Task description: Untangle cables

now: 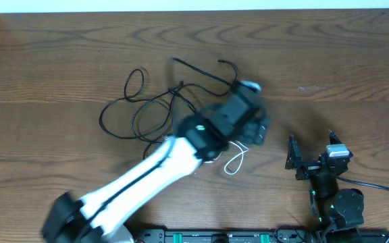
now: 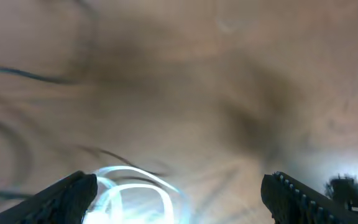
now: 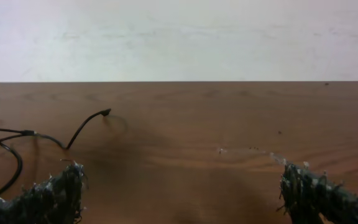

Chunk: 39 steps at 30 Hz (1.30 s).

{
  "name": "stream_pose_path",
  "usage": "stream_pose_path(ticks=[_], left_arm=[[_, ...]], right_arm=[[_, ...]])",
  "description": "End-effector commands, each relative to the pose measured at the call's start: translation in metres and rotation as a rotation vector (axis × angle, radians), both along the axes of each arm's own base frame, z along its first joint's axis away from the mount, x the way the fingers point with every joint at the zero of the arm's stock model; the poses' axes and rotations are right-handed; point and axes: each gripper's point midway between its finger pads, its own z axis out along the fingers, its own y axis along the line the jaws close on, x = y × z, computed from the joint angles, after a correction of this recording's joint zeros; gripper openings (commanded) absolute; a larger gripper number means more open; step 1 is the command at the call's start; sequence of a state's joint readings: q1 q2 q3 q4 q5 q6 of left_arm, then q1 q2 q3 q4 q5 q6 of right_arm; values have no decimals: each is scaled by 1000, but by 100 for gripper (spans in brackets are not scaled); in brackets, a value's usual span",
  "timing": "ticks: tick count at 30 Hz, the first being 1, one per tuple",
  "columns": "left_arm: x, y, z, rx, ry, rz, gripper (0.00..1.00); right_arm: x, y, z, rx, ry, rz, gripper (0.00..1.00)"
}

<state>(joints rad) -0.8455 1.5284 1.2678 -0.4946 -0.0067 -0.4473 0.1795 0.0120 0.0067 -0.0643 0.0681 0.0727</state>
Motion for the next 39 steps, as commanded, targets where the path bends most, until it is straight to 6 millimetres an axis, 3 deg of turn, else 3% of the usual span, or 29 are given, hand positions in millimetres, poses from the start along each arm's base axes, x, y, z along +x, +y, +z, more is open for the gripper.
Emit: stream_pose_path(ticks=[1,6,10,39], left_arm=[[29,52,37,57,-143,188,90],[32,101,50,115,-157,296,91],[23,113,42,164,-115,300,91],[19,117,37,188,-94,297,92]], right_arm=[[0,-3,0,12,0,-13,99],[0,-3,0,12,0,-13,99],[0,-3,0,12,0,-14,99],[0,-3,0,12,0,-13,99]])
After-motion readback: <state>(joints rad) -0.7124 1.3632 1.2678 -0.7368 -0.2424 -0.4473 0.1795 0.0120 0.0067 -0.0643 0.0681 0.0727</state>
